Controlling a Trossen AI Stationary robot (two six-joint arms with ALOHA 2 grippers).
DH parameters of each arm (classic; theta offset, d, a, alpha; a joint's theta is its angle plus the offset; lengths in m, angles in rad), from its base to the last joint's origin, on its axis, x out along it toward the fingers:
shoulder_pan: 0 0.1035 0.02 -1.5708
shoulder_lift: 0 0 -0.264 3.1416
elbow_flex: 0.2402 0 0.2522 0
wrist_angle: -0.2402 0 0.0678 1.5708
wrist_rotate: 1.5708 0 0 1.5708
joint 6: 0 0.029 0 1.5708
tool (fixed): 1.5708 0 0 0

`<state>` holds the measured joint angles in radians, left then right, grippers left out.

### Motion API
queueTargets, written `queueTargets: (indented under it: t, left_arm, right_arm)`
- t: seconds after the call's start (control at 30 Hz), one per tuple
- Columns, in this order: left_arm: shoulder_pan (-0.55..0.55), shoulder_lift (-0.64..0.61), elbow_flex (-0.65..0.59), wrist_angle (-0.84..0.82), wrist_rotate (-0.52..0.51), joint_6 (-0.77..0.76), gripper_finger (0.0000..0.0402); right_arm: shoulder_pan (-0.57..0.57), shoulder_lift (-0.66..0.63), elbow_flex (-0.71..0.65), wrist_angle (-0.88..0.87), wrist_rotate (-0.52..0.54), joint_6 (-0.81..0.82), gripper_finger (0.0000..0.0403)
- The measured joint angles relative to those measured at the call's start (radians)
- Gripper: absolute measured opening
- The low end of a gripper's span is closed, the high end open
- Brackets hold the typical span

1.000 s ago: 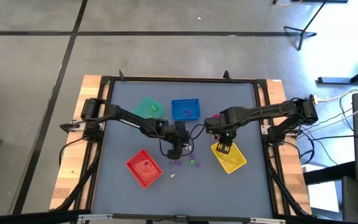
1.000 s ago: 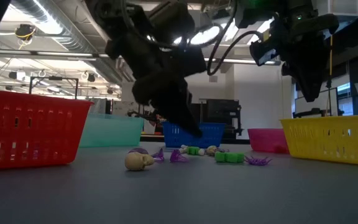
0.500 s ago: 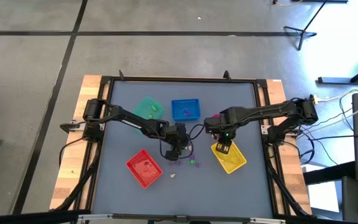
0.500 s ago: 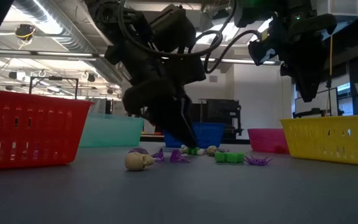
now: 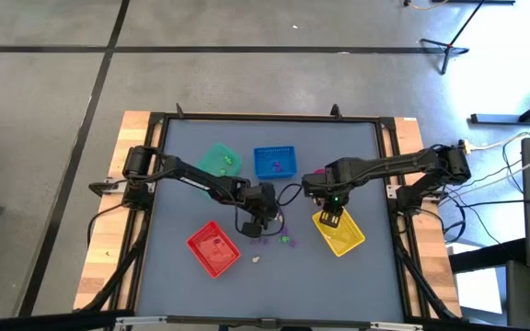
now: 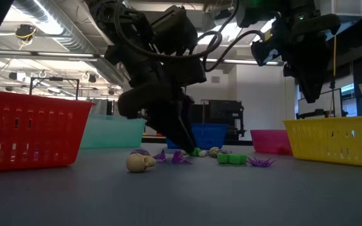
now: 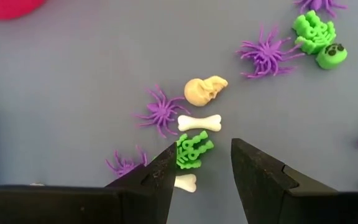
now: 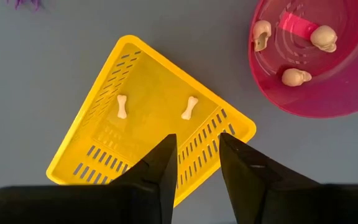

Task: Sort Halloween decoration
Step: Put the green skeleton toy into the green bin

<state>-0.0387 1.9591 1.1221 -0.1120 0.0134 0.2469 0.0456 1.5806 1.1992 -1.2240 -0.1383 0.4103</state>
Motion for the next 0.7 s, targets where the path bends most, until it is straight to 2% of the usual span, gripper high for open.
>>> queueTargets:
  t: [0.2,0.4,0.7]
  left_arm:
    - [-0.018,0.0,0.0,0.027,-0.012,0.077,0.0137]
    - [-0.025,0.0,0.0,0.027,-0.107,0.138,0.0137]
    - [-0.015,0.0,0.0,0.023,-0.095,0.157,0.0137]
  right_arm:
    - [0.0,0.0,0.0,0.0,0.0,0.0,0.0119]
    - [0.0,0.0,0.0,0.0,0.0,0.0,0.0119]
    - [0.0,0.0,0.0,0.0,0.0,0.0,0.0119]
